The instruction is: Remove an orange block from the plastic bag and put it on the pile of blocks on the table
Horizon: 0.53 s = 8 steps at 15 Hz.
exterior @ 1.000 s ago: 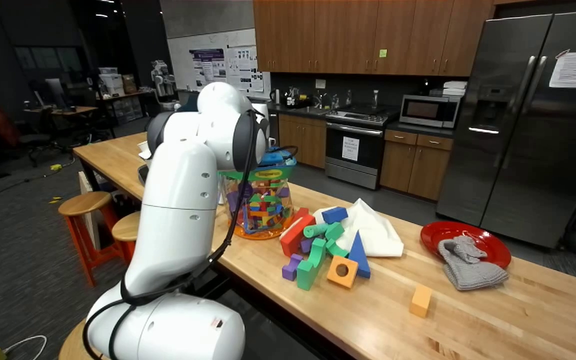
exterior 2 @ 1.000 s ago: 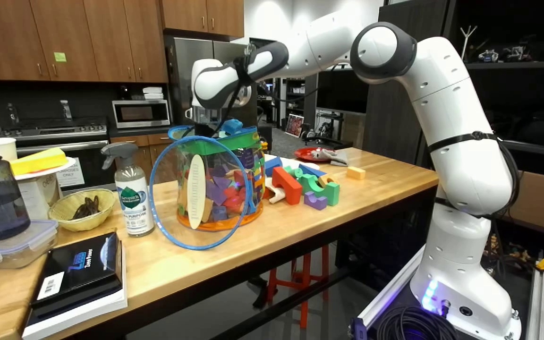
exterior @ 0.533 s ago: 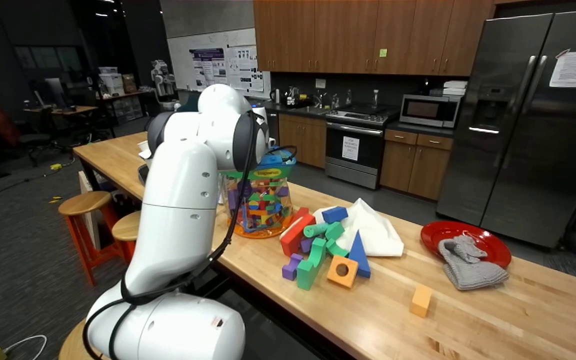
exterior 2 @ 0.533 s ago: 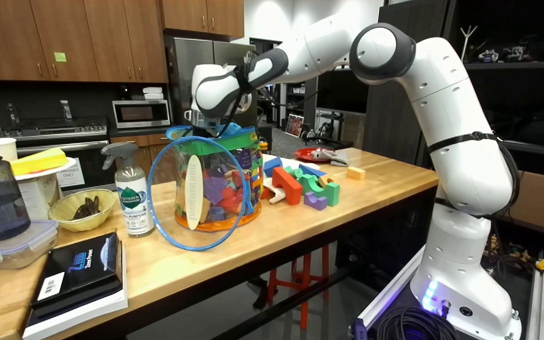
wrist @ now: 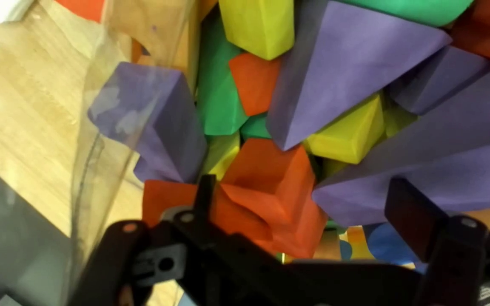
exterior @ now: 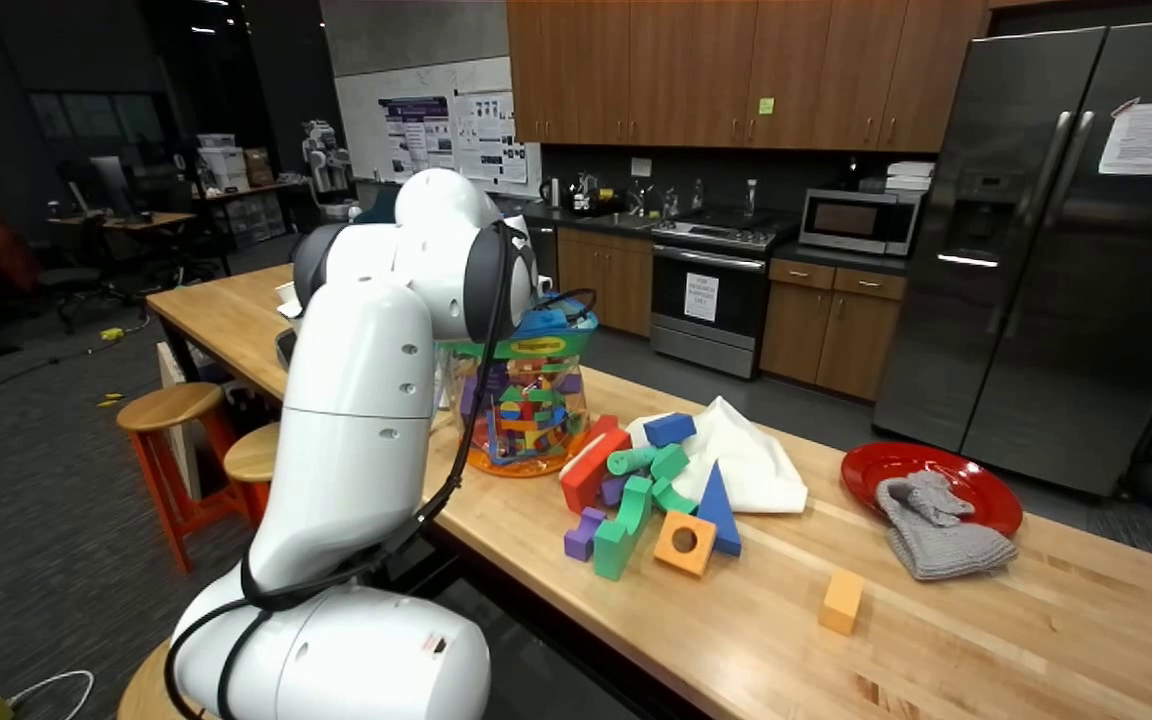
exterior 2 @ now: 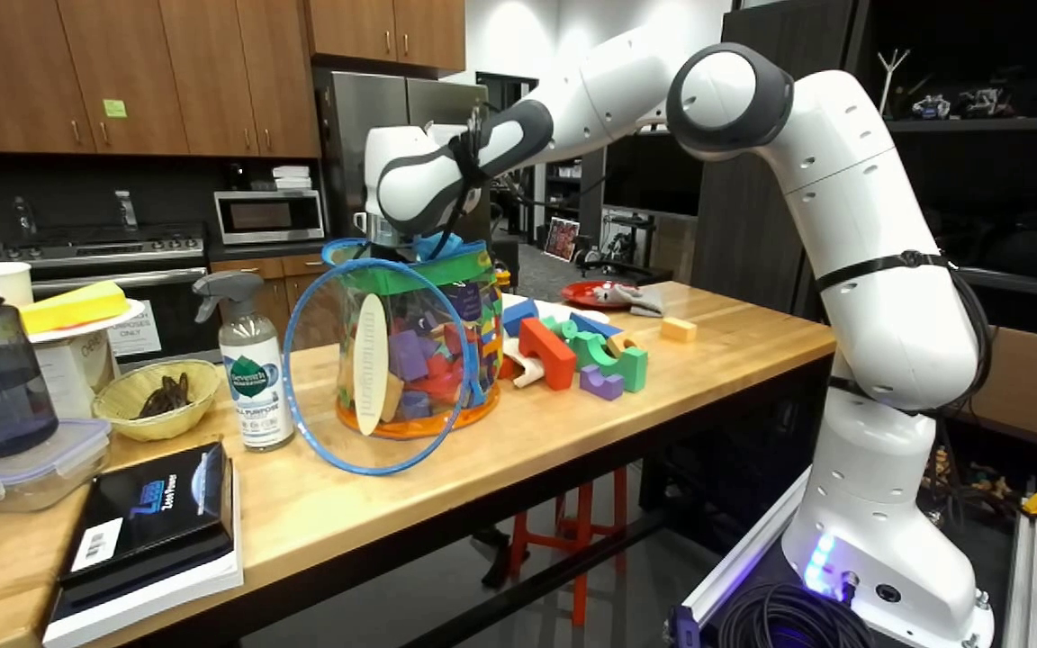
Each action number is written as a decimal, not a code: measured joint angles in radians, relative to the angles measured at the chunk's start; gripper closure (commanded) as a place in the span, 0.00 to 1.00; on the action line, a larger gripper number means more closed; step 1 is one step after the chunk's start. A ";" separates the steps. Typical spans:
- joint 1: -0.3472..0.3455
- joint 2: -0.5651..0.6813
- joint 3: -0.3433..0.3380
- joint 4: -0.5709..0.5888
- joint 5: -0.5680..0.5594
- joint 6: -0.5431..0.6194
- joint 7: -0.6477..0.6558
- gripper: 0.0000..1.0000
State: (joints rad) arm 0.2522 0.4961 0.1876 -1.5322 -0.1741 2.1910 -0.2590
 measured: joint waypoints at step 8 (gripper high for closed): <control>-0.001 0.001 0.009 -0.006 0.043 -0.025 0.000 0.00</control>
State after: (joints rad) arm 0.2511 0.4967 0.1965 -1.5384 -0.1312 2.1656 -0.2593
